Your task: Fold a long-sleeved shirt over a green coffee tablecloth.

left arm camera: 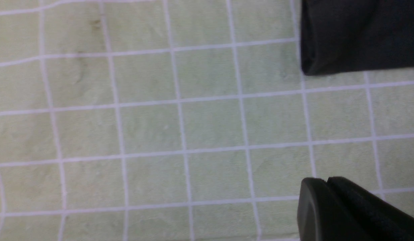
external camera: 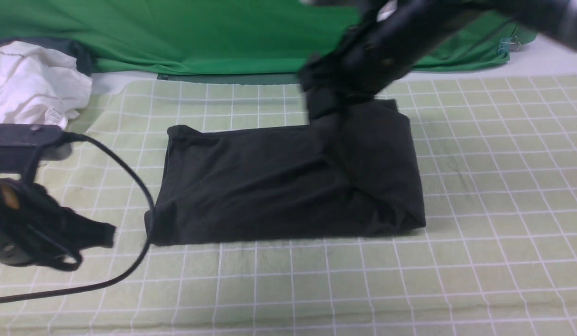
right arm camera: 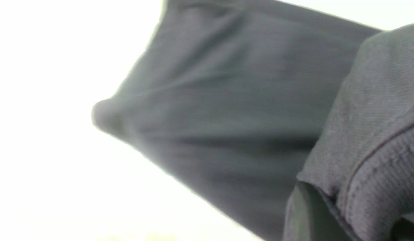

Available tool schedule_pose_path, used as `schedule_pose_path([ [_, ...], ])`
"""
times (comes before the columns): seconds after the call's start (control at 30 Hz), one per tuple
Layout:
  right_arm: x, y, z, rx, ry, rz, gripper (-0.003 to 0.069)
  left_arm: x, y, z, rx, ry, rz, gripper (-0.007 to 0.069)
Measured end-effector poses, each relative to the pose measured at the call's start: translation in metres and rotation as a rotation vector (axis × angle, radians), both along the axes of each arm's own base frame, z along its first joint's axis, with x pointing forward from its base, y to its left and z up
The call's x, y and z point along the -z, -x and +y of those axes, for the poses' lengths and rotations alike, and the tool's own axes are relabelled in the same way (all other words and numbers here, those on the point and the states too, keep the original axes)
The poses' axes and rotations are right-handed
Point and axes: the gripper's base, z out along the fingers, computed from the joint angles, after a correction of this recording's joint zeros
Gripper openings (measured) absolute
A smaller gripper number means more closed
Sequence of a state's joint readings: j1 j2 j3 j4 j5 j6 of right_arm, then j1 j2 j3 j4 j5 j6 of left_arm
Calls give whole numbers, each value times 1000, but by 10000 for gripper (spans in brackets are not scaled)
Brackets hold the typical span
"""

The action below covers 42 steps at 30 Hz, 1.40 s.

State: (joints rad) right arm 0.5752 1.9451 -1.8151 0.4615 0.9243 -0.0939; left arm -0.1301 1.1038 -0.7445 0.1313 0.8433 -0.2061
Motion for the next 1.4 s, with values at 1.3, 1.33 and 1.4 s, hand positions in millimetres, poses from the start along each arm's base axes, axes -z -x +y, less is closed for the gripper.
schedule_pose_path([
  [1.3,-7,-10,86,-300,43,-112,250,-37,38,-2,-32,134,-176,11],
  [1.33,-9,-14,79,-284,81,-132,188,-34,33,-5,-17,148,-167,11],
  [1.4,-16,-23,63,-239,128,-161,61,-27,23,-10,13,175,-142,11],
])
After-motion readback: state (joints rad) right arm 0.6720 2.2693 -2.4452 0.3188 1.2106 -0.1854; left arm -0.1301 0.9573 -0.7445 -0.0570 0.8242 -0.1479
